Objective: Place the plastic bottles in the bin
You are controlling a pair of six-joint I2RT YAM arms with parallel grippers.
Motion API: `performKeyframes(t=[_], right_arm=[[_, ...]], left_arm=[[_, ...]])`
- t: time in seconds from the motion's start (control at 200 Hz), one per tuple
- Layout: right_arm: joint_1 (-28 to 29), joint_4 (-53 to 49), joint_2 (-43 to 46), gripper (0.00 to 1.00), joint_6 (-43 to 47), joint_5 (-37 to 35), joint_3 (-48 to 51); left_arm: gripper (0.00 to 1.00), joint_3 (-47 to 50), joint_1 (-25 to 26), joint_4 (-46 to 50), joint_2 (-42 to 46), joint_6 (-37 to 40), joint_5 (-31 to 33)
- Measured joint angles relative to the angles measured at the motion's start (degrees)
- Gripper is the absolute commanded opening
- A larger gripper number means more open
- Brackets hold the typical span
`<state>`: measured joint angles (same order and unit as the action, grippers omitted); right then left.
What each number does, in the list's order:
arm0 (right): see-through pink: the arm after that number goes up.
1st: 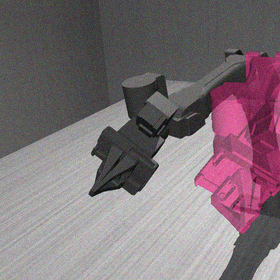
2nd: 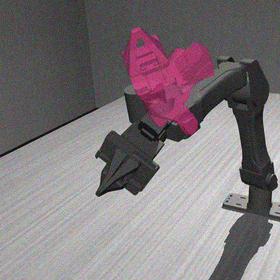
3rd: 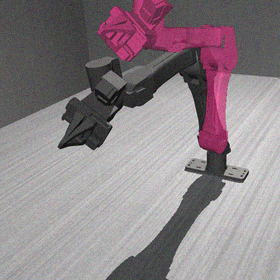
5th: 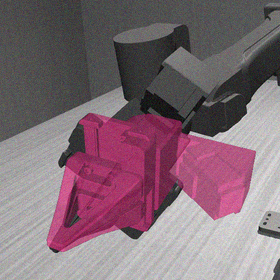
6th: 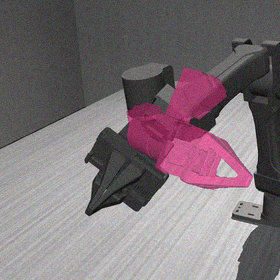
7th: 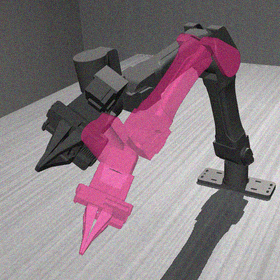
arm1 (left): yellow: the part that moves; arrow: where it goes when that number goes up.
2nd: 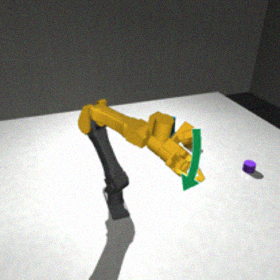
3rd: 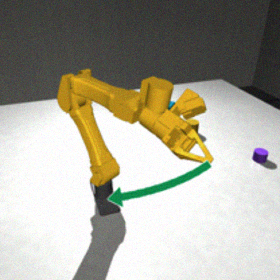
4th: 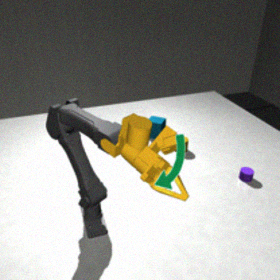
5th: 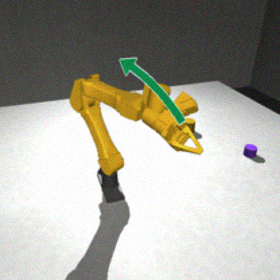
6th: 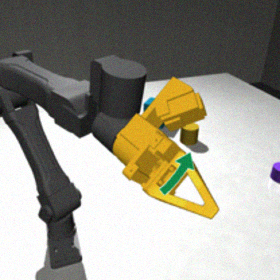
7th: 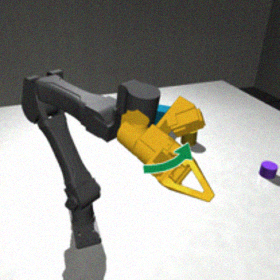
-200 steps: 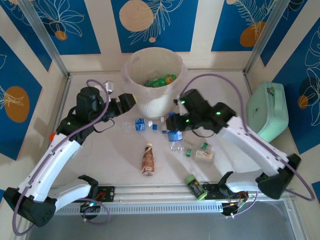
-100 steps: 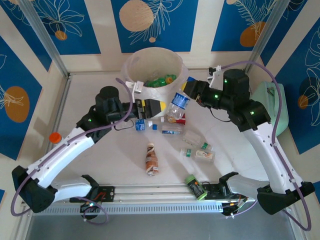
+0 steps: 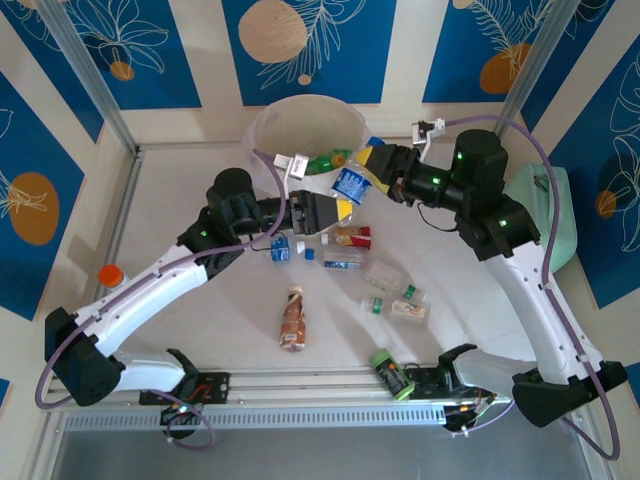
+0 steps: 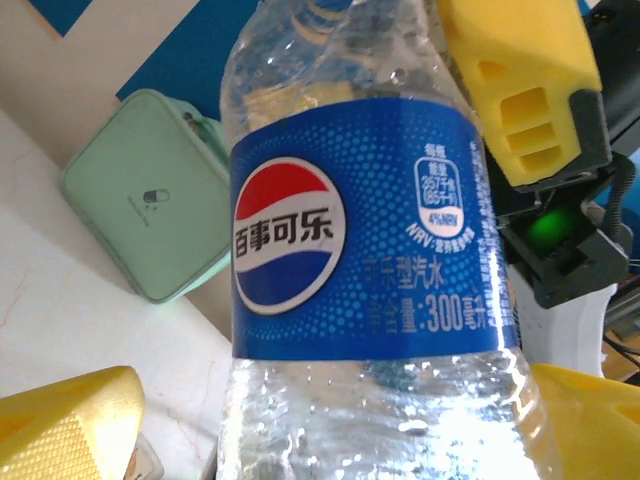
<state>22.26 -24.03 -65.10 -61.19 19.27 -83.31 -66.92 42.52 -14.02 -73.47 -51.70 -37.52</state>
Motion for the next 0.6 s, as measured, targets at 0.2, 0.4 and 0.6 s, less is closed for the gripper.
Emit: performKeyframes(t=[0.2,0.4,0.6], right_arm=[[-0.68,2.93,0.07,0.49,-2.21,1.03,1.18],[-2.49,7.10,1.16,0.49,-5.35,2.60,4.76],[-2.89,9.05,1.60,0.48,-6.78,3.10,6.47]], left_arm=[[0.79,1.03,-0.02,-5.33,0.00,-3.43,-0.39],[0.70,2.05,-0.02,-9.84,-0.61,-6.93,-0.42],[0.62,2.73,-0.02,-13.84,-2.29,-9.60,-0.92]])
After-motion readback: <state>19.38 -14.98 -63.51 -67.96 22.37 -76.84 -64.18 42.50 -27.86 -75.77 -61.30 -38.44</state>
